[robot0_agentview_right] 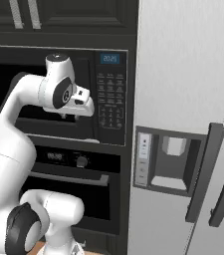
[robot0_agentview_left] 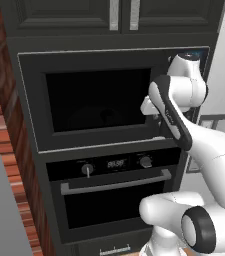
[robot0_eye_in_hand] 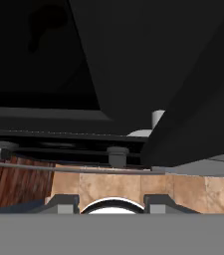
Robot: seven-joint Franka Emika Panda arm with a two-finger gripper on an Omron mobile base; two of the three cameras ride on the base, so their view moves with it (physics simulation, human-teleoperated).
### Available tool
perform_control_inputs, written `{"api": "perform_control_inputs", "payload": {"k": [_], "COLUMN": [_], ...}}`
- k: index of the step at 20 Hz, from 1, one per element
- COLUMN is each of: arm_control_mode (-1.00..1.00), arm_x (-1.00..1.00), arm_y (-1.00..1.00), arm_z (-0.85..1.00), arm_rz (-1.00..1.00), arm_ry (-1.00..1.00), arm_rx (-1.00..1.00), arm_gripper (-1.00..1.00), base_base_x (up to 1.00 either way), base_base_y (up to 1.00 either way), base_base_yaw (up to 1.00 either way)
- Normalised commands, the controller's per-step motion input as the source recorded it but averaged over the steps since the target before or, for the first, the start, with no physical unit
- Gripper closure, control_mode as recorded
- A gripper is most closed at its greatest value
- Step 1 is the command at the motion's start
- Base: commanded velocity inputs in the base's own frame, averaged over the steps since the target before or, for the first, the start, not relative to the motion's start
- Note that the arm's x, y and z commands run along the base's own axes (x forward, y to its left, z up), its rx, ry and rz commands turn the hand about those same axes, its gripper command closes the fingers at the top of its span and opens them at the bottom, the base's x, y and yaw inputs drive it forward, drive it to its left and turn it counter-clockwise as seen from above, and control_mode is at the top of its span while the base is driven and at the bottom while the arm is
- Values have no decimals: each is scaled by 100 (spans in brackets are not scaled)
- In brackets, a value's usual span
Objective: Open the microwave door.
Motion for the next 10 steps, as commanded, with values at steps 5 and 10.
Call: {"api": "perform_control_inputs", "payload": {"k": [5, 10], "arm_control_mode": [-100, 100], "arm_x": [-29, -24], "arm_y": [0, 0], "arm_z": [0, 0], "arm_rz": [0, 0], "arm_ry": [0, 0], "arm_rx": [0, 0], "arm_gripper": [-100, -100], "base_base_x": [0, -24], "base_base_y": [0, 0], "base_base_yaw": [0, 0]}}
